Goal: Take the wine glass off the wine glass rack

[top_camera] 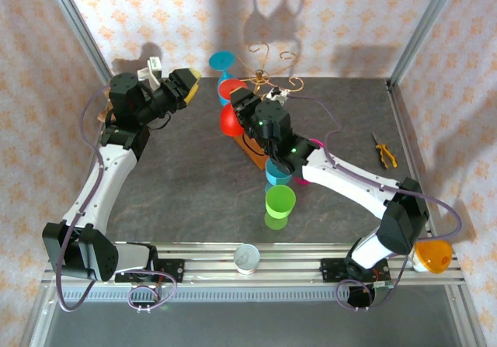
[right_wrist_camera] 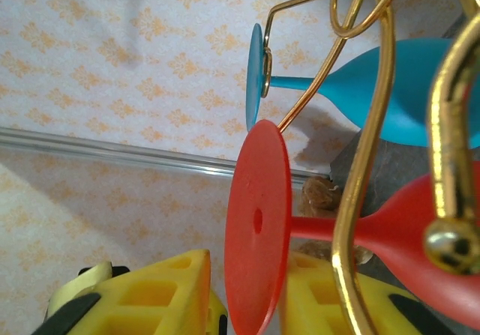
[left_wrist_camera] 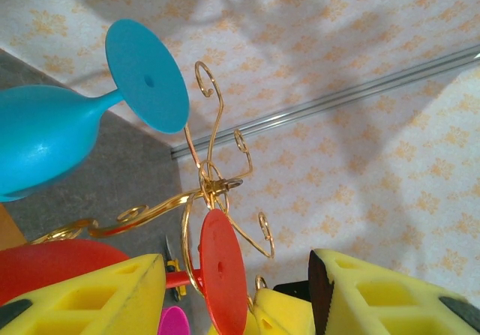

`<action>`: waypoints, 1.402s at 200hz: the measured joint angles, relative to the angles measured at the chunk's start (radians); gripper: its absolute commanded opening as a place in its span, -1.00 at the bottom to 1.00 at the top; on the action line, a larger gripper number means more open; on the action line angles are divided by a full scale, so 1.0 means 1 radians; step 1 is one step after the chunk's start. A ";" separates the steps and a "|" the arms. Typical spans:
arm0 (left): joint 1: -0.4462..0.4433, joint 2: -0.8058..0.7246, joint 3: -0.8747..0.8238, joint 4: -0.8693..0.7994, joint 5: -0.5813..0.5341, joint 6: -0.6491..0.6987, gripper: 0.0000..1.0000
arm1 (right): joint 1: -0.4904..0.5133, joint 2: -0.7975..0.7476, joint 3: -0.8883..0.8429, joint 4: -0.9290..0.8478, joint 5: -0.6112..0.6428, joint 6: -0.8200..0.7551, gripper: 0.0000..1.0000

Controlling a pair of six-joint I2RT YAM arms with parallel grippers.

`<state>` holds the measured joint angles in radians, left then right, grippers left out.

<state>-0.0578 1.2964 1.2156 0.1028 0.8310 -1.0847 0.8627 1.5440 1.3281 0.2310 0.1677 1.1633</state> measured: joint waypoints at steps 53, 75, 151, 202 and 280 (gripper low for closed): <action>0.002 0.000 0.000 0.000 0.000 -0.008 0.04 | -0.002 0.004 0.000 -0.002 -0.008 0.028 -0.71; 0.004 0.000 -0.002 0.000 0.000 -0.008 0.04 | -0.002 0.004 0.000 -0.002 -0.008 0.038 -0.76; 0.008 0.000 -0.009 0.003 0.001 -0.015 0.04 | -0.002 0.004 0.000 -0.002 -0.010 0.054 -0.97; 0.008 0.000 -0.009 0.004 0.001 -0.015 0.04 | -0.002 0.004 0.000 0.002 -0.020 0.068 -1.00; 0.008 0.000 -0.009 0.010 0.001 -0.015 0.04 | -0.002 0.003 0.000 0.002 -0.027 0.083 -1.00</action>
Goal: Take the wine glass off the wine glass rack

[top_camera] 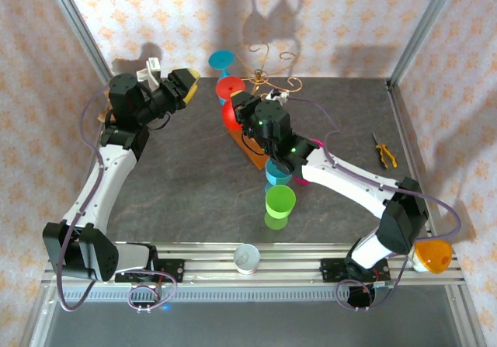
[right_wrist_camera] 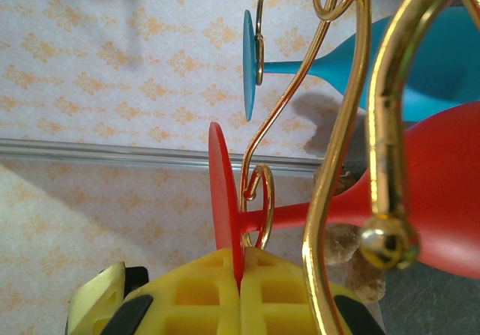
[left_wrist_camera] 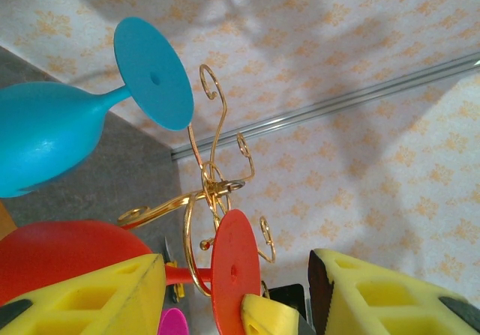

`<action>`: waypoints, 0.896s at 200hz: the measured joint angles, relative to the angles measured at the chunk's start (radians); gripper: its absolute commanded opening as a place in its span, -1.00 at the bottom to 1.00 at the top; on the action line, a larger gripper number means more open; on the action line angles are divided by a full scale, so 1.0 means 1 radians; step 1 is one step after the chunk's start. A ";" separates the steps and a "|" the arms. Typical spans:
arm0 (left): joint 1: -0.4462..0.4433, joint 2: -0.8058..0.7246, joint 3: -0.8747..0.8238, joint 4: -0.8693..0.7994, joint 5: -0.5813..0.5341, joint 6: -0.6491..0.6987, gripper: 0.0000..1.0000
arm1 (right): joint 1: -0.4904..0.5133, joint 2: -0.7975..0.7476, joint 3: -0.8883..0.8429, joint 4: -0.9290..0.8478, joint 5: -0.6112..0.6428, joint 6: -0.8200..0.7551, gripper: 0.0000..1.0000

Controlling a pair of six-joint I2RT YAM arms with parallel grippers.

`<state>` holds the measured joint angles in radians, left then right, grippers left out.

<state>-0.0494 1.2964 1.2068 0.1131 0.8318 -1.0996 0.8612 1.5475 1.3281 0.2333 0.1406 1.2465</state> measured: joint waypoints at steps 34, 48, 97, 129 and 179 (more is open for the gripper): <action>0.000 0.000 -0.003 0.010 0.000 0.000 0.04 | 0.000 0.000 0.000 0.000 -0.011 0.002 -1.00; 0.000 0.000 -0.006 0.011 0.000 0.000 0.04 | -0.001 0.000 0.000 0.000 -0.014 -0.003 -1.00; 0.000 0.000 -0.015 0.011 0.000 -0.001 0.04 | -0.006 0.000 0.000 0.000 -0.025 -0.037 -1.00; 0.000 0.000 -0.016 0.011 0.000 -0.001 0.04 | -0.006 -0.008 0.000 -0.001 -0.026 -0.058 -1.00; 0.000 0.000 -0.016 0.012 0.002 -0.003 0.04 | -0.007 -0.026 0.008 0.000 -0.031 -0.073 -1.00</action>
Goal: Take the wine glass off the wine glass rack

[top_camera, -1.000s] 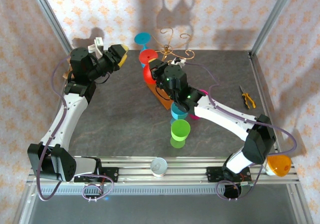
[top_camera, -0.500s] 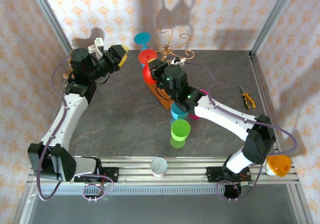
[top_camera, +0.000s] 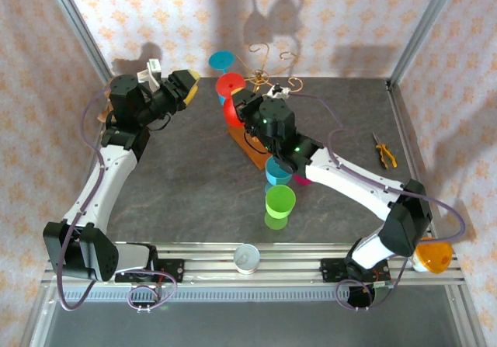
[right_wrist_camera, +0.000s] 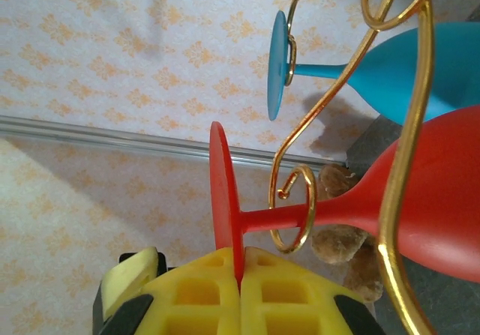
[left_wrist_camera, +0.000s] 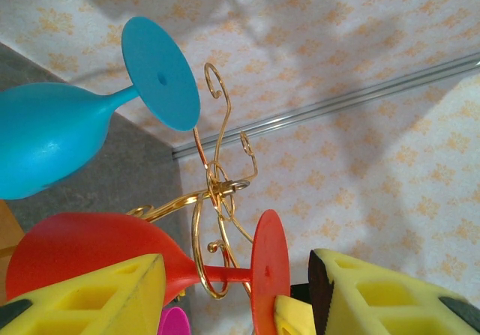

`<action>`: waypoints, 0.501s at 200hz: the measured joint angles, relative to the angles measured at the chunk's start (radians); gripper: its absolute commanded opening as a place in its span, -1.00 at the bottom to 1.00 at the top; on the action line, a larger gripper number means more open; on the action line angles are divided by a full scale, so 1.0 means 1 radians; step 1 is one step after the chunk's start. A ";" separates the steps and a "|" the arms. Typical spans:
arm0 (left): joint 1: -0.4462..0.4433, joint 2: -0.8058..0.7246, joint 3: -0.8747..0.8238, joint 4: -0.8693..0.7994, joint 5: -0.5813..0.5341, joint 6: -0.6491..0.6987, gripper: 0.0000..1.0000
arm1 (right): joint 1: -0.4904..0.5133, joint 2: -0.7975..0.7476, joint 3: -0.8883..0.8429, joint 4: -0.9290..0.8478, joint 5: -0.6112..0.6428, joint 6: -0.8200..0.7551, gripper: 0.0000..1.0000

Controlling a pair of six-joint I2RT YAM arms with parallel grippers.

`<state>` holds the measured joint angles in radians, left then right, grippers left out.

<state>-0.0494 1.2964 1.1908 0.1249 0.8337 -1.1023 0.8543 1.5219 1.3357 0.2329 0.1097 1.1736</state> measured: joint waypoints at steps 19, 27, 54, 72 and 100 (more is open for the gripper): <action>0.000 0.000 0.000 0.000 0.000 0.000 0.04 | -0.001 -0.001 0.004 0.000 -0.003 0.000 -1.00; 0.000 0.000 0.000 0.000 0.000 0.000 0.04 | -0.001 -0.001 0.005 0.000 -0.004 0.000 -1.00; 0.000 0.000 -0.001 0.000 0.001 0.000 0.04 | -0.001 -0.001 0.010 0.000 -0.006 0.000 -1.00; 0.000 0.000 -0.001 0.000 0.001 0.000 0.04 | -0.001 -0.001 0.023 -0.002 -0.008 0.000 -1.00; 0.005 0.000 -0.002 0.000 0.002 0.000 0.04 | -0.001 0.004 0.056 -0.008 -0.019 0.001 -1.00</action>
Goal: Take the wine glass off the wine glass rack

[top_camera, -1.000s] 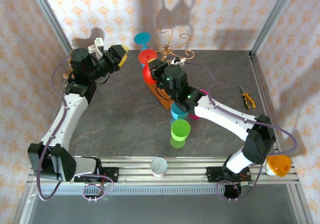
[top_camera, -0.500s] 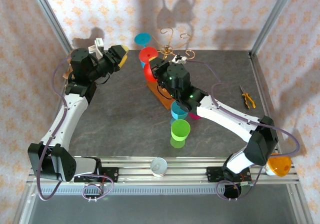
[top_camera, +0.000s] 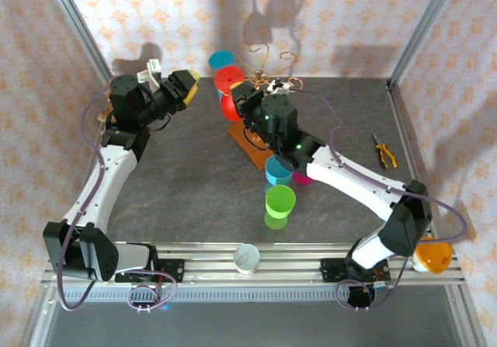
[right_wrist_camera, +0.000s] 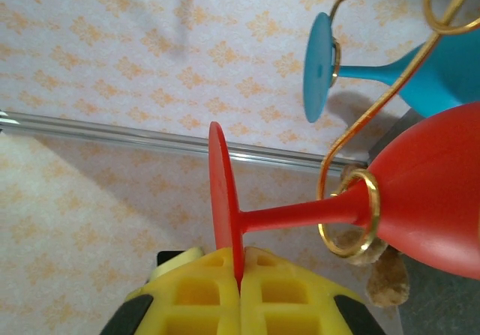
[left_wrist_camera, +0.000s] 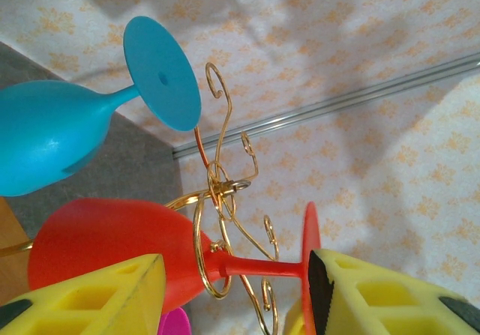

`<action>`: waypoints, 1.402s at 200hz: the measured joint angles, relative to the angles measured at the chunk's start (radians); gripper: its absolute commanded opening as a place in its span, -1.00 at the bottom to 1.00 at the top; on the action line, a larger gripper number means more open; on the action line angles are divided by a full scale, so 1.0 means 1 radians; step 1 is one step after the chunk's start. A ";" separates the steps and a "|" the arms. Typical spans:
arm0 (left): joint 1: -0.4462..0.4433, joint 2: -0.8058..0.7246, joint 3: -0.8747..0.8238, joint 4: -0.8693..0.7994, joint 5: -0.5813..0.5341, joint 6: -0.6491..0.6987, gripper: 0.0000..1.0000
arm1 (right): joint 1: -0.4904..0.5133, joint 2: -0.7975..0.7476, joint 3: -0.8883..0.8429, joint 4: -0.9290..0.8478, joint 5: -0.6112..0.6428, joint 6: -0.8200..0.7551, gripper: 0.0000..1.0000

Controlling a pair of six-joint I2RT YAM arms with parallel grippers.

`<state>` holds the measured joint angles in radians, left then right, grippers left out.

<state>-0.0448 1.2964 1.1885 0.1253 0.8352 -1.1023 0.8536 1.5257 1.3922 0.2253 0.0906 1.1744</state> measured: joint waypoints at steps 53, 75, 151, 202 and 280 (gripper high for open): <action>0.006 0.000 -0.004 0.012 0.003 -0.001 0.04 | -0.002 0.050 0.035 -0.016 -0.028 0.004 -1.00; 0.007 0.000 -0.005 0.018 0.003 -0.001 0.04 | -0.002 0.077 0.048 -0.019 -0.039 0.008 -1.00; 0.010 0.000 -0.009 0.023 0.004 -0.008 0.03 | -0.006 0.089 0.067 -0.023 -0.042 0.011 -1.00; 0.017 0.000 -0.016 0.023 0.006 -0.009 0.03 | -0.012 0.100 0.078 -0.023 -0.038 0.024 -1.00; 0.017 0.000 -0.019 0.023 0.006 -0.024 0.04 | -0.013 0.102 0.078 -0.023 -0.016 0.076 -1.00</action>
<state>-0.0277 1.2964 1.1694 0.1478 0.8417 -1.1259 0.8406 1.6279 1.4700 0.2024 0.0750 1.2503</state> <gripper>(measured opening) 0.518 0.049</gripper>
